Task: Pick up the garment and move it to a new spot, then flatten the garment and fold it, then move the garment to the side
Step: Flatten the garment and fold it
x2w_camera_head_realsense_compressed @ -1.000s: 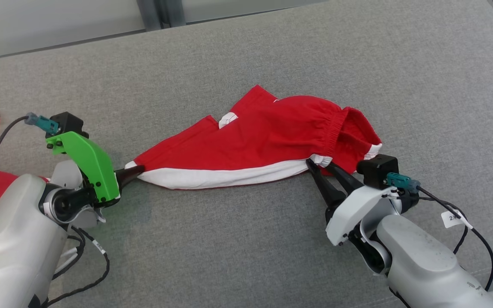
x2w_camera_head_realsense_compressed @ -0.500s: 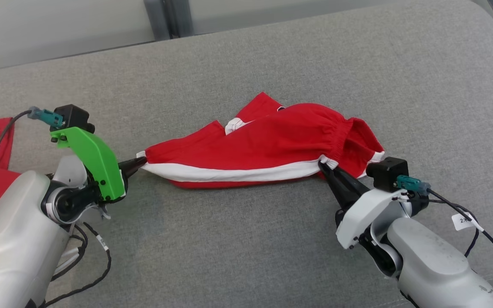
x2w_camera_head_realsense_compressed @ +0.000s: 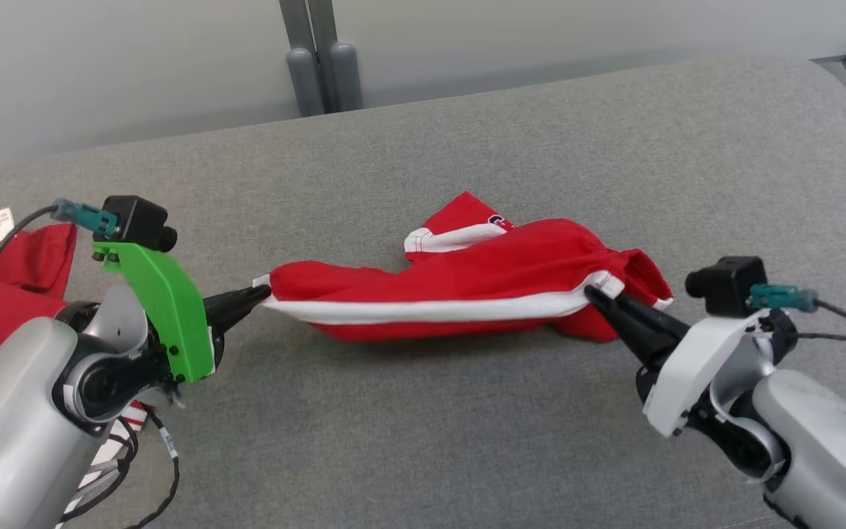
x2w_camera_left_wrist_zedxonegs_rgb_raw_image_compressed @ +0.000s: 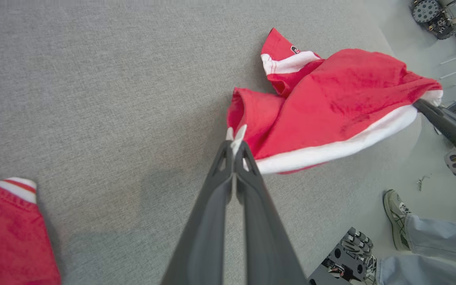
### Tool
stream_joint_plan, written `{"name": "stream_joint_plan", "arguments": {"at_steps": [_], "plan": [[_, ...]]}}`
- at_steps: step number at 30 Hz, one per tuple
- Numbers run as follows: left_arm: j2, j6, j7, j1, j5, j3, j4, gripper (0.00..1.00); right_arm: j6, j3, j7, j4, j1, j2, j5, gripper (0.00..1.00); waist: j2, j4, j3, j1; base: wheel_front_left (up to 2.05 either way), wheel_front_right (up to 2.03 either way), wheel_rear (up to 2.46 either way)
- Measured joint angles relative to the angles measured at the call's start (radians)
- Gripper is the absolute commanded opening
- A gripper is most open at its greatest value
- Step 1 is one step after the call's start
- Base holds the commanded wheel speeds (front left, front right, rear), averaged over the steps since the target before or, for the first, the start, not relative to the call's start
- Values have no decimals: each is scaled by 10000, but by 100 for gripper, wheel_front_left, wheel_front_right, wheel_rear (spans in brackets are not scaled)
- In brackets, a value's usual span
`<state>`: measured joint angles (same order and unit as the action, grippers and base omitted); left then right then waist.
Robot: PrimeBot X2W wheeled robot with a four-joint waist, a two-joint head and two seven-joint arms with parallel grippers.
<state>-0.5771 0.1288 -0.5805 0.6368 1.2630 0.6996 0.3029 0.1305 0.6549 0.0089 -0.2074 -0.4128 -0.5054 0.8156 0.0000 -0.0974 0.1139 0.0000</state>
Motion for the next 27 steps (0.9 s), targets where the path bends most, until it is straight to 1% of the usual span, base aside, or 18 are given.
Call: {"name": "stream_joint_plan", "arguments": {"at_steps": [4,7,9,11,13,16,20,23,27], "plan": [[-8,-196,153,407,-320,-79,-466,0,0,-268,568,851,-324,-397,523,0,0,72,290,0,0,0,0],[100,-353,382,1329,-802,-245,-416,0,-2,-313,1028,1139,-1244,-721,853,0,0,118,656,0,0,0,0],[286,-422,337,2070,-980,-259,-163,0,0,-203,1421,1233,-2162,-817,1244,0,0,148,984,0,0,0,0],[341,-424,127,2894,-1354,-205,155,0,0,-2,1824,1212,-3116,-867,1588,0,0,175,1317,0,0,0,0],[420,-449,-71,3946,-1662,-196,612,0,0,192,2226,991,-4298,-890,2052,0,0,208,1724,0,0,0,0],[558,-506,-309,5505,-2086,-288,1296,0,0,320,2493,495,-6163,-805,2575,0,0,260,2351,1,0,0,0],[961,-510,50,7685,-2485,-633,2117,0,-2,328,2303,-318,-8697,-504,3074,0,0,361,3274,1,0,0,0],[1260,-439,570,9148,-2794,-863,2694,0,0,401,1864,-779,-10394,-299,3091,0,0,454,3961,1,0,0,0],[1524,-303,1241,10587,-3189,-972,3555,0,0,579,1051,-1361,-11885,-77,3078,0,0,592,4766,3,0,0,0]]}}
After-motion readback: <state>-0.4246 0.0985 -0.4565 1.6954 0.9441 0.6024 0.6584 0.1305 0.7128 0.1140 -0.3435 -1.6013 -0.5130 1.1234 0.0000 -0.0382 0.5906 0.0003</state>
